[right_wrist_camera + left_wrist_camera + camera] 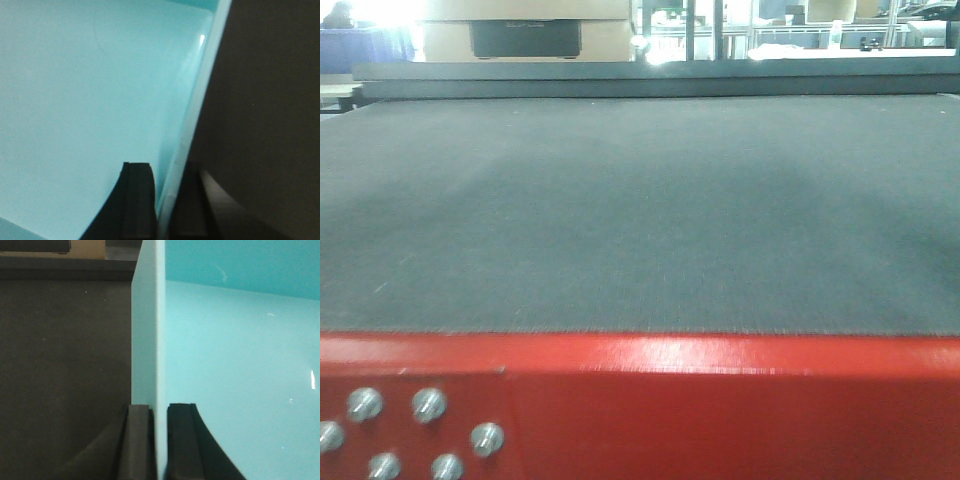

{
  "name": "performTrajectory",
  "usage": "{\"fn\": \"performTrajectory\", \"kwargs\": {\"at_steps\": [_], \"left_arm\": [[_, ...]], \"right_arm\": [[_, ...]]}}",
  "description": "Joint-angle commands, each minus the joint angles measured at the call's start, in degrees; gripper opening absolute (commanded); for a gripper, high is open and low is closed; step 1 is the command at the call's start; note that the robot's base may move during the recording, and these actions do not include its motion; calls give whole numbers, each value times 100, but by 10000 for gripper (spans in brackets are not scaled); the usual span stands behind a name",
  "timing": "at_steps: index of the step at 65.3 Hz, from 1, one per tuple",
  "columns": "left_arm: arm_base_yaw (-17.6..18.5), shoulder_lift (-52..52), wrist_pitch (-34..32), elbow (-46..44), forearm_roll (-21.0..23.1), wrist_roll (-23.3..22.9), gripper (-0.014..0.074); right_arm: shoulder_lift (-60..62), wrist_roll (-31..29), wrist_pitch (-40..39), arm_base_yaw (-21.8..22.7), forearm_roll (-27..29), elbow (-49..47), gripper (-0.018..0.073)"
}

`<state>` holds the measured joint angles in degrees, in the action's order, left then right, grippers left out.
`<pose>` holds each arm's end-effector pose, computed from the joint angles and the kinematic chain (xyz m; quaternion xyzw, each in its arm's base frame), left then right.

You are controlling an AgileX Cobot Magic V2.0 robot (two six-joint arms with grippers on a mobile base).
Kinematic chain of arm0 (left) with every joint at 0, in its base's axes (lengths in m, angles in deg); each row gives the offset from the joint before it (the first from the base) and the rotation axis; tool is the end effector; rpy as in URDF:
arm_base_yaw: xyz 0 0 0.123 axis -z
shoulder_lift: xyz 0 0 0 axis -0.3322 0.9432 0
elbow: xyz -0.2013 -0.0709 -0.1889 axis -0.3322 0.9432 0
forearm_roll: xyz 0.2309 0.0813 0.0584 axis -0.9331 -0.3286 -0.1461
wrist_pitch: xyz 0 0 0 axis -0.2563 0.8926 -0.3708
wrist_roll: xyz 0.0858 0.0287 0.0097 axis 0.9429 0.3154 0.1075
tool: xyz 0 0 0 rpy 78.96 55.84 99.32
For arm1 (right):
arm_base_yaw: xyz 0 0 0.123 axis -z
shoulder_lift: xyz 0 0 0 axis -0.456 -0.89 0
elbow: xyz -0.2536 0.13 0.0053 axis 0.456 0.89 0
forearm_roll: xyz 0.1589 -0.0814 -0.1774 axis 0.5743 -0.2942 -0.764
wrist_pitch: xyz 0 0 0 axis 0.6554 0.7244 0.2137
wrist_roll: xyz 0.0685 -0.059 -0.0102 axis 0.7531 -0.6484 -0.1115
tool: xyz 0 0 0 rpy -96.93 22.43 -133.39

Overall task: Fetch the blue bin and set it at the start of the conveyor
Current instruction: 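Carry the bin with both grippers up to the red conveyor's near end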

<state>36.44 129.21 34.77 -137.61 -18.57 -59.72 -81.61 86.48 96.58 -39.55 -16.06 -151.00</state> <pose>0.2930 -0.0932 0.4697 0.0828 0.8165 -0.1331 0.5557 0.2623 0.0620 0.4621 -0.0395 0.8739 0.1080 0.4723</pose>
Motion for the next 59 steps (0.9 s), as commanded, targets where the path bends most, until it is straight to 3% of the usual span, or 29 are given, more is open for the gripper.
{"fn": "performTrajectory", "kwargs": {"at_steps": [1, 59], "left_arm": [[-9, -81, -363, -52, 32, -1, -111], [-9, -81, -363, -52, 32, -1, -111]], "right_arm": [[84, -158, -118, 24, -148, -22, -151], [84, -158, -118, 24, -148, -22, -151]]}}
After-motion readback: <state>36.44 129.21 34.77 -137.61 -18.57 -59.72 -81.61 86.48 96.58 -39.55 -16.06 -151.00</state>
